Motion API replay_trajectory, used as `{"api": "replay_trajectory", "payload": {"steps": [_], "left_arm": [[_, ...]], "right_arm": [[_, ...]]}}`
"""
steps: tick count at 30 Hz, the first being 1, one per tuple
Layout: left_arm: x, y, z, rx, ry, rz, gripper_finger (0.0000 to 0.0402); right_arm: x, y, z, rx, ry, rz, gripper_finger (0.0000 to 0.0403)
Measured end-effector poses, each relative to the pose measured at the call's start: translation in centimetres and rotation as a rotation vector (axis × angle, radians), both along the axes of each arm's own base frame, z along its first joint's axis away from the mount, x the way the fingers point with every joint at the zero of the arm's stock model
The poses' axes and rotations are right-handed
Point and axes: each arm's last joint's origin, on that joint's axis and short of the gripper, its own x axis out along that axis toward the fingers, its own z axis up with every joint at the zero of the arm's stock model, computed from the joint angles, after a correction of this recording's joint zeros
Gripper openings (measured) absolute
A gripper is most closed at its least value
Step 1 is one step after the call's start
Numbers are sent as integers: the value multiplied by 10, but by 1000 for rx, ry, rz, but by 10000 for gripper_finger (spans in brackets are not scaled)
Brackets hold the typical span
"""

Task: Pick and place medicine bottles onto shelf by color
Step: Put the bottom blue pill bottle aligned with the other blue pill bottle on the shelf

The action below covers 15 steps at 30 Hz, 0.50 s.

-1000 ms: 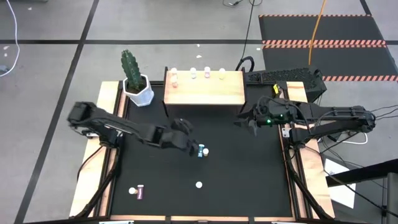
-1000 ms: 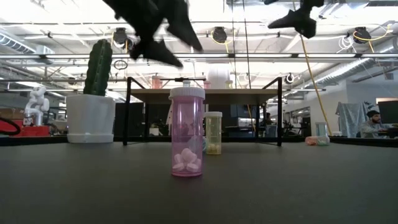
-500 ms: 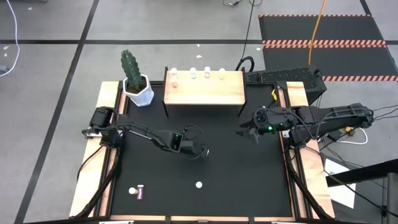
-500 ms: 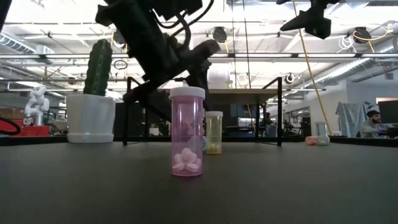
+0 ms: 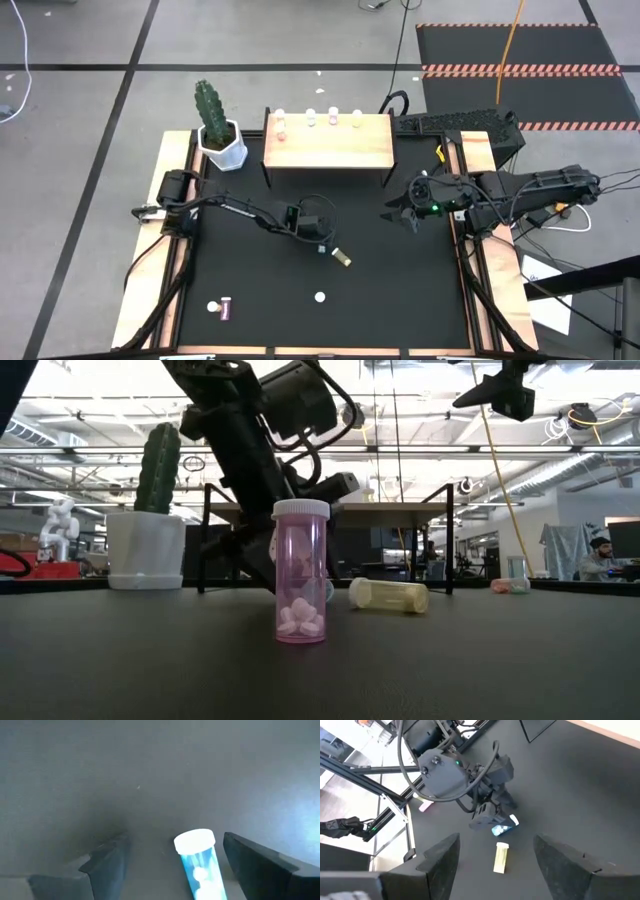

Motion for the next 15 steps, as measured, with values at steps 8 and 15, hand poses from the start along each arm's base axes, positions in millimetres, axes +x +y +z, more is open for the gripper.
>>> {"api": "replay_trajectory", "payload": {"steps": [8,15], "left_arm": [[0,2,-1,-3,7,2,275],[0,5,-2,12,19,-38,188]], "right_arm": [[-1,0,-1,-3,10,0,247],[-1,0,-1,-8,10,2,247]]}}
